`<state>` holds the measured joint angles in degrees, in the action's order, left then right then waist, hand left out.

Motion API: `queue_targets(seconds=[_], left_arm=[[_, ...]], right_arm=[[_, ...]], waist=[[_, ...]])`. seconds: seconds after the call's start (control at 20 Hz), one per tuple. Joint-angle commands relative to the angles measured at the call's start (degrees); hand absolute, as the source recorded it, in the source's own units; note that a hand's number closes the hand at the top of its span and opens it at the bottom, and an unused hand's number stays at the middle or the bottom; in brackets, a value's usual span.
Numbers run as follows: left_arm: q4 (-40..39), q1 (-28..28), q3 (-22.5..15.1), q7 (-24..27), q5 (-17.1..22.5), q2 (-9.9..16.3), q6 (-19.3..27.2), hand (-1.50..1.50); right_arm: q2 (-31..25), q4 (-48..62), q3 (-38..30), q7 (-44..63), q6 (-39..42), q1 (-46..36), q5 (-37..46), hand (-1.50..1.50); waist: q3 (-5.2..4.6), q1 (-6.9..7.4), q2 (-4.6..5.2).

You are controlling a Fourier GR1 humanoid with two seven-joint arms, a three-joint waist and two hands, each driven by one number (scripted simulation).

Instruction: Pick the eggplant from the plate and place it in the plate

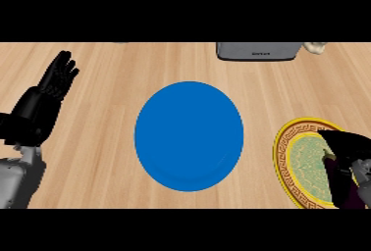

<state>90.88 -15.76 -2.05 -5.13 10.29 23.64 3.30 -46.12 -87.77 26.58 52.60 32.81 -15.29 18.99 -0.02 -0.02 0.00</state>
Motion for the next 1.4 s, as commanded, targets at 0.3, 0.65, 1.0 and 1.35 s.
queue_targets(seconds=[0.3,0.65,1.0,1.35], left_arm=[[2.8,1.1,3.2,-2.4,-0.1,-0.7,-3.4,0.0],[-3.7,-2.9,3.5,0.9,-3.2,-2.9,-4.0,0.0],[0.7,0.7,3.9,0.1,-3.7,-3.0,-4.3,0.0],[-1.4,3.9,6.7,-0.5,-4.5,-1.9,-1.8,0.0]], right_arm=[[5.8,1.6,-2.4,2.1,3.7,4.6,5.8,-1.5],[6.7,8.2,-2.2,-3.0,3.1,5.7,13.9,-1.5],[5.3,10.0,-3.0,-18.0,-11.0,4.3,23.6,1.5],[15.2,-1.8,-9.2,7.6,-26.2,17.5,25.8,1.5]], waist=[[0.01,0.16,-0.07],[0.01,-0.07,0.07],[0.05,0.35,0.0],[-0.28,-9.15,-3.11]])
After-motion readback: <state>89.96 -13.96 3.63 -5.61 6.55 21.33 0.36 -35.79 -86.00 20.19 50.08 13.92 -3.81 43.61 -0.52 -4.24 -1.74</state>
